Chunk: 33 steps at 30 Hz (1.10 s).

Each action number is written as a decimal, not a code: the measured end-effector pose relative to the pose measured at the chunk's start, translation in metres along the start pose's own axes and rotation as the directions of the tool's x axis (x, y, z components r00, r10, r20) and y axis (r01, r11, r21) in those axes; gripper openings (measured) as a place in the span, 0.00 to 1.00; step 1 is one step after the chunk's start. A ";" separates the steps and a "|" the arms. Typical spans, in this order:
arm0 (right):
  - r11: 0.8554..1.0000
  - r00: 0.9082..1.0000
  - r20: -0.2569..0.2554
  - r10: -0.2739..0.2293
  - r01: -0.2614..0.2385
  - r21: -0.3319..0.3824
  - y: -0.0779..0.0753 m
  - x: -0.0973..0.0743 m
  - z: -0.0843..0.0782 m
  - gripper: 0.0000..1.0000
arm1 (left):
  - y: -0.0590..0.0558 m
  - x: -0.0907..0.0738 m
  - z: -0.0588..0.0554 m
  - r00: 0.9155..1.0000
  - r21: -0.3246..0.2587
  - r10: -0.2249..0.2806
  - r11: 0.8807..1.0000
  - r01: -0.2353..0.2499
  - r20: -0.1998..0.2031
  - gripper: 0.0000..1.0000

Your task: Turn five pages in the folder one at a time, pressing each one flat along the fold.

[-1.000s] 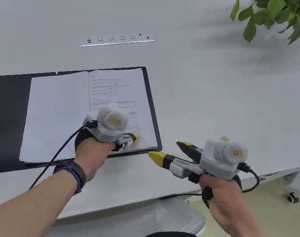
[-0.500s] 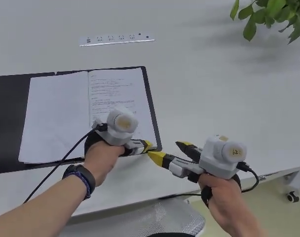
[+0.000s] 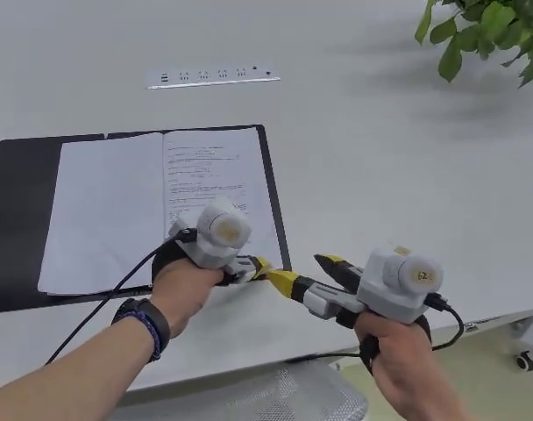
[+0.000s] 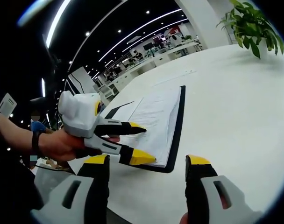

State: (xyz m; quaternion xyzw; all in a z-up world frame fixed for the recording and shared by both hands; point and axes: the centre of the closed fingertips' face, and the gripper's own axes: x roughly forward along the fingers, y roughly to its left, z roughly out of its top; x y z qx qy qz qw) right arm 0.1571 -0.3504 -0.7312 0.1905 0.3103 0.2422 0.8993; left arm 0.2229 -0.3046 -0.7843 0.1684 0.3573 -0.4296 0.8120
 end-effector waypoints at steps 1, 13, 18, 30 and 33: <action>1.000 1.000 -0.002 0.001 -0.001 -0.001 0.000 0.000 0.000 0.65 | 0.000 0.000 0.000 1.000 -0.001 -0.001 1.000 0.001 0.001 0.59; 0.999 0.999 -0.009 0.031 -0.031 -0.024 0.004 0.013 0.009 0.63 | 0.003 -0.002 0.002 1.000 -0.032 -0.013 0.999 0.014 0.016 0.55; 0.998 0.998 0.023 0.063 -0.062 -0.020 0.006 0.028 0.027 0.60 | 0.005 -0.002 0.002 1.000 -0.044 -0.015 0.999 0.016 0.023 0.53; 0.991 0.991 0.029 0.134 -0.134 0.022 0.008 0.076 0.047 0.57 | 0.009 -0.006 0.000 0.999 -0.072 -0.013 0.997 0.016 0.044 0.48; 0.988 0.989 0.043 0.144 -0.146 0.042 0.007 0.081 0.053 0.56 | 0.010 -0.007 -0.001 0.999 -0.075 -0.014 0.997 0.017 0.045 0.47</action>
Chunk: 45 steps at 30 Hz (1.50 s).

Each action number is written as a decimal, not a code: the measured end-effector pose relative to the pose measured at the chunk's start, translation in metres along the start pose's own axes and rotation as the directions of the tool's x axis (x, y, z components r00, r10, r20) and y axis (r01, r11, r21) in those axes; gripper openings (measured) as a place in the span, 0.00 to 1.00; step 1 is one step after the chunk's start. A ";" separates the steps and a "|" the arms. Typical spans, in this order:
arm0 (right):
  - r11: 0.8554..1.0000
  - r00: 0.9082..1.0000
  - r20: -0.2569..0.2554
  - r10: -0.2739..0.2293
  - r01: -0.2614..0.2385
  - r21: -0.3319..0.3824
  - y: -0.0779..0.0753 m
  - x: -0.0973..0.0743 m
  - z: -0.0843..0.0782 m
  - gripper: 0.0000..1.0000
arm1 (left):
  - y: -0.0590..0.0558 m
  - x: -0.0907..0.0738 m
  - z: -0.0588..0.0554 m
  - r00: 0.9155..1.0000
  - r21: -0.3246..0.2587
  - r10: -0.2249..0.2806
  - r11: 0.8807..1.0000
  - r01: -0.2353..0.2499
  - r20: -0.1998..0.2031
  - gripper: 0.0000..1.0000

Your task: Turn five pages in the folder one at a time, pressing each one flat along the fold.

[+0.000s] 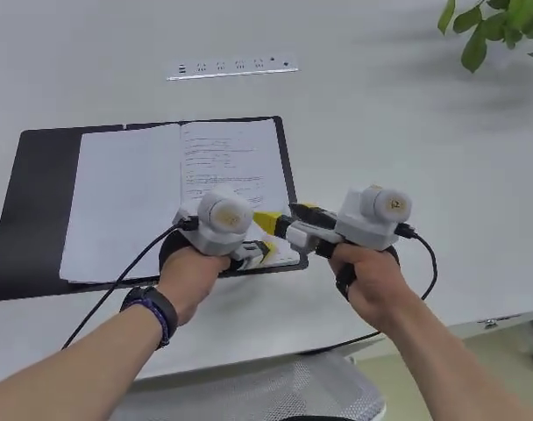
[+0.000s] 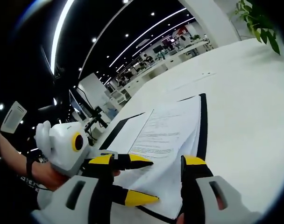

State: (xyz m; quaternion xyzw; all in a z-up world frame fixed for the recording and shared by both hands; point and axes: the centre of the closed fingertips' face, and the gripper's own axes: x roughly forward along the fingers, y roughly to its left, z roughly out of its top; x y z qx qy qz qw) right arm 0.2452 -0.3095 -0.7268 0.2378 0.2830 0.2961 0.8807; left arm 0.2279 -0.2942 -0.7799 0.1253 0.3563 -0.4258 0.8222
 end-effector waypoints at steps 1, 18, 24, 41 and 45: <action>1.000 1.000 0.004 0.006 -0.006 0.008 0.000 0.001 0.002 0.55 | 0.000 -0.001 0.000 1.000 -0.004 0.001 1.000 -0.001 0.000 0.47; 0.998 0.999 0.004 0.032 -0.032 0.053 0.009 -0.001 -0.011 0.36 | 0.006 -0.038 -0.019 0.999 -0.108 0.035 0.994 -0.033 0.019 0.57; 0.998 0.999 -0.007 0.043 -0.043 0.046 0.018 0.004 -0.017 0.21 | 0.025 -0.059 -0.024 0.997 -0.111 0.076 0.991 -0.072 0.028 0.58; 0.998 0.998 -0.006 0.061 -0.061 0.010 0.040 0.018 -0.017 0.01 | 0.052 -0.108 -0.034 0.985 -0.171 0.163 0.974 -0.151 0.062 0.59; 0.998 0.998 -0.002 0.064 -0.064 0.007 0.044 0.019 -0.014 0.00 | 0.056 -0.116 -0.034 0.981 -0.182 0.178 0.970 -0.162 0.073 0.59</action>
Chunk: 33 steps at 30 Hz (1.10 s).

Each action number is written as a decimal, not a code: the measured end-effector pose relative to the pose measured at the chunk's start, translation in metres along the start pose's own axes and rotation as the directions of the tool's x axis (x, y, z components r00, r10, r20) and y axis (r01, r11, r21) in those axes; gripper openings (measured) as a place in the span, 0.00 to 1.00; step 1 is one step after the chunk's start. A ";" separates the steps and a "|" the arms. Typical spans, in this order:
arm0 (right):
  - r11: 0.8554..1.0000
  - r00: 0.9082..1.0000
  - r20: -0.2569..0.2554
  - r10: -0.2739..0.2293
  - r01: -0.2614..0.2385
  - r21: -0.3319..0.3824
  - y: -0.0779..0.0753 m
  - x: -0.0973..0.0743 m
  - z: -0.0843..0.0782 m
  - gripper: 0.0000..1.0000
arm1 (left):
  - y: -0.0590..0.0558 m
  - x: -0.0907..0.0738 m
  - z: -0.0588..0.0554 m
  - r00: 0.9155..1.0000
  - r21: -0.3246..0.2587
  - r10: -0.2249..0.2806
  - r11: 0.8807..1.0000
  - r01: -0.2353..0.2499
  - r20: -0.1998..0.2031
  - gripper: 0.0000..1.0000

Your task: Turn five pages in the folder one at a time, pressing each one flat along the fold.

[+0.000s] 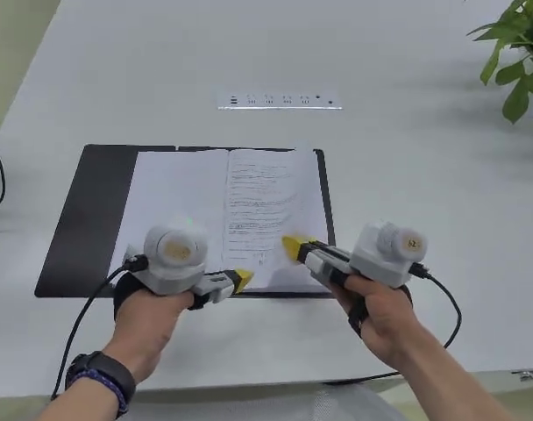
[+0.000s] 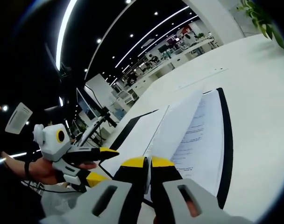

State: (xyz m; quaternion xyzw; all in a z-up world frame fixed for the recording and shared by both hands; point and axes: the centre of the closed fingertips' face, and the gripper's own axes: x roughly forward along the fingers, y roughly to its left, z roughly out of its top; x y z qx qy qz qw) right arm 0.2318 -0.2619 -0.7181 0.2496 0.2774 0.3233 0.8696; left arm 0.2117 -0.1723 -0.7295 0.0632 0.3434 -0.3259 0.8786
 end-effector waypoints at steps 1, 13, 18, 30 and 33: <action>1.000 1.000 0.000 -0.001 0.001 0.000 0.001 0.001 0.000 0.00 | 0.002 -0.001 -0.001 1.000 -0.002 0.003 1.000 -0.003 0.003 0.59; 1.000 1.000 0.000 0.014 -0.014 -0.008 0.016 0.010 0.001 0.00 | 0.018 -0.021 -0.004 0.999 -0.023 0.037 0.999 -0.037 0.025 0.60; 0.999 1.000 -0.004 0.028 -0.029 -0.017 0.028 0.018 0.000 0.00 | 0.027 -0.031 -0.007 0.998 -0.037 0.059 0.998 -0.057 0.034 0.60; 0.998 0.998 -0.005 0.055 -0.055 -0.014 0.050 0.036 -0.006 0.00 | 0.046 -0.054 -0.014 0.994 -0.063 0.099 0.993 -0.096 0.048 0.61; 0.998 0.998 -0.011 0.064 -0.064 -0.013 0.057 0.042 -0.008 0.00 | 0.052 -0.060 -0.017 0.993 -0.070 0.110 0.992 -0.106 0.052 0.61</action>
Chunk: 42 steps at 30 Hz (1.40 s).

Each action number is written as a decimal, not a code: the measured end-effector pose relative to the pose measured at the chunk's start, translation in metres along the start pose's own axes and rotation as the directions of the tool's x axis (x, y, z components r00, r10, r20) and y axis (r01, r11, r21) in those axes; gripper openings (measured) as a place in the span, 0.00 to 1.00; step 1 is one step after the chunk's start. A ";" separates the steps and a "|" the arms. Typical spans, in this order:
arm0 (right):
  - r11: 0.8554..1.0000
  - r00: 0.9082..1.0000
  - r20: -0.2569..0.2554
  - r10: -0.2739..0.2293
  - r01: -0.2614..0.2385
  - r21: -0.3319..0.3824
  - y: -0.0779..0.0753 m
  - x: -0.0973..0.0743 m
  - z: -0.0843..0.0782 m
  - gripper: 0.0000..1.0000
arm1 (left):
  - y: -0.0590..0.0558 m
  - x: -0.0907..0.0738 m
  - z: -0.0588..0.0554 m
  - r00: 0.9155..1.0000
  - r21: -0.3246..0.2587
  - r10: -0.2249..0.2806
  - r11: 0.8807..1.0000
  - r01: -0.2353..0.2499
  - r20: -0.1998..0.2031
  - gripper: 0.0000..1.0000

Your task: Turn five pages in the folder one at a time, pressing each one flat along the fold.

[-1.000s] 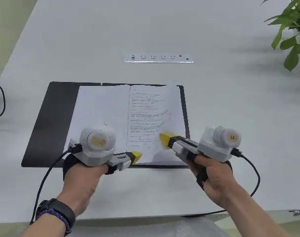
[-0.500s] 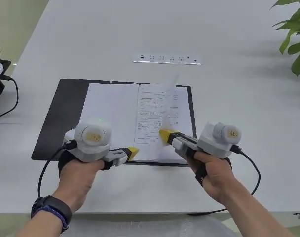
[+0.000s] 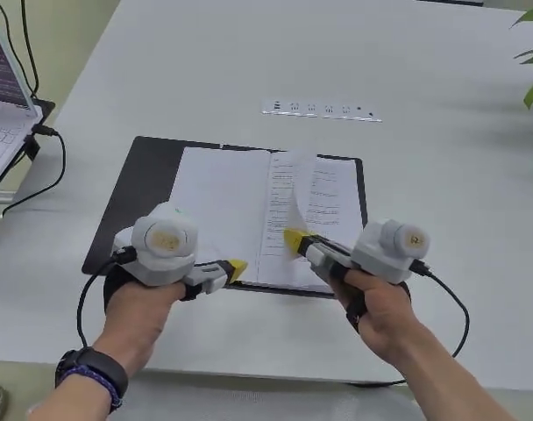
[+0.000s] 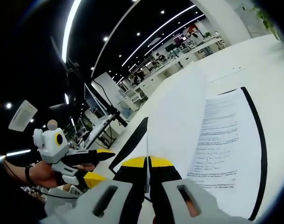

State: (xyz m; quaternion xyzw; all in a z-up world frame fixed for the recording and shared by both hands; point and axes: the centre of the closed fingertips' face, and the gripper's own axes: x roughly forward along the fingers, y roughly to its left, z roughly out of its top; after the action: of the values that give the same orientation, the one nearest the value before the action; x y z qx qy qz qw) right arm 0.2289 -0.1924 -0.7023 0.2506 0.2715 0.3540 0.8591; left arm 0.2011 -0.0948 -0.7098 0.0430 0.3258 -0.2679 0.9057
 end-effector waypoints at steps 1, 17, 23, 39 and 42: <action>1.000 1.000 0.000 0.002 -0.002 0.000 0.002 0.002 0.000 0.00 | 0.001 -0.002 0.000 1.000 -0.002 0.002 1.000 -0.002 0.001 0.62; 0.999 0.999 -0.027 0.044 -0.045 -0.006 0.032 0.029 -0.008 0.00 | 0.024 -0.026 -0.009 0.999 -0.035 0.038 0.999 -0.037 0.015 0.63; 0.999 0.998 -0.034 0.051 -0.051 0.000 0.039 0.036 -0.011 0.00 | 0.033 -0.033 -0.013 0.999 -0.049 0.049 0.998 -0.048 0.019 0.63; 0.996 0.994 -0.069 0.089 -0.088 0.013 0.063 0.069 -0.021 0.00 | 0.052 -0.048 -0.019 0.997 -0.073 0.070 0.995 -0.068 0.027 0.64; 0.995 0.993 -0.074 0.094 -0.093 0.022 0.066 0.075 -0.023 0.00 | 0.054 -0.049 -0.020 0.997 -0.067 0.070 0.995 -0.068 0.027 0.64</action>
State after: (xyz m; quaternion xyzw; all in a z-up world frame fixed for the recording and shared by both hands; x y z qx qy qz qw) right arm 0.2282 -0.0898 -0.7003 0.2577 0.2948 0.4003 0.8285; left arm 0.1861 -0.0209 -0.7000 0.0202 0.3194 -0.2262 0.9200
